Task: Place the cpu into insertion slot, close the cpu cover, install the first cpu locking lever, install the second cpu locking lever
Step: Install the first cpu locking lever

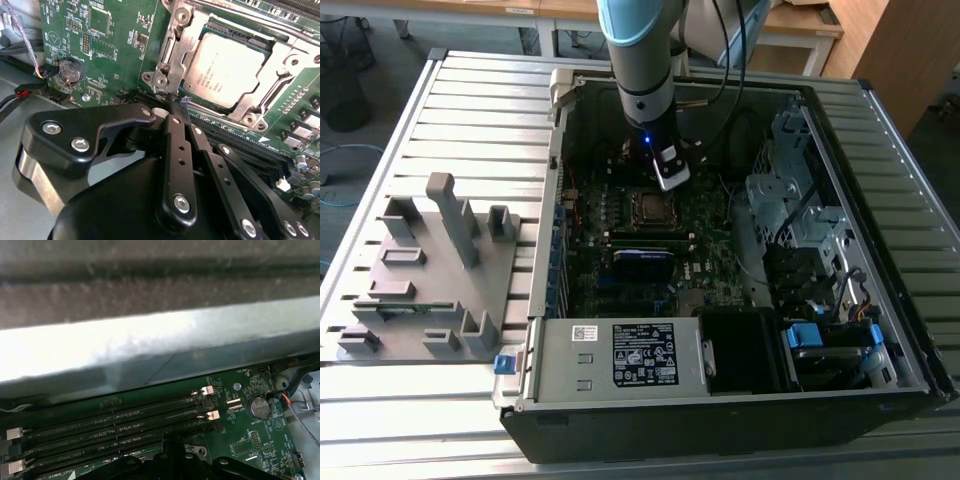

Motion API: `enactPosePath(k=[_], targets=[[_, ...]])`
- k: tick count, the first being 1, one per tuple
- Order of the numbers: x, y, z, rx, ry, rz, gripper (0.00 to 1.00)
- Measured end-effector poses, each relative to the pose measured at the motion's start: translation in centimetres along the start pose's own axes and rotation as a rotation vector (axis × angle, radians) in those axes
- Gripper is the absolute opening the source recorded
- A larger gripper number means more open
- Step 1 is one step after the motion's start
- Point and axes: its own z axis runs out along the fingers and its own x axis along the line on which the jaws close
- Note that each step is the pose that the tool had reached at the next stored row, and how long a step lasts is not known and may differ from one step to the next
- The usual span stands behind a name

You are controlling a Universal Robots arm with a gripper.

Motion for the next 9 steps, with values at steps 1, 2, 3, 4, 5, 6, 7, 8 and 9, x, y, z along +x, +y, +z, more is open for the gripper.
enactPosePath(k=[1, 2, 3, 4, 5, 6, 7, 8, 9], targets=[[-0.01, 0.01, -0.03, 0.0001, 0.0001, 0.0, 0.1], [-0.03, 0.05, -0.12, -0.0006, 0.0, 0.0, 0.1], [-0.07, 0.1, -0.29, -0.0006, -0.0001, 0.0, 0.1], [-0.12, 0.15, -0.52, -0.0002, -0.0001, 0.0, 0.1], [-0.18, 0.21, -0.77, 0.0, 0.0, 0.0, 0.1], [-0.23, 0.28, -1.03, 0.0, 0.0, 0.0, 0.1], [-0.29, 0.34, -1.25, 0.0, 0.0, 0.0, 0.1], [-0.34, 0.4, -1.5, 0.0, 0.0, 0.0, 0.1], [-0.4, 0.46, -1.75, 0.0, 0.0, 0.0, 0.1]])
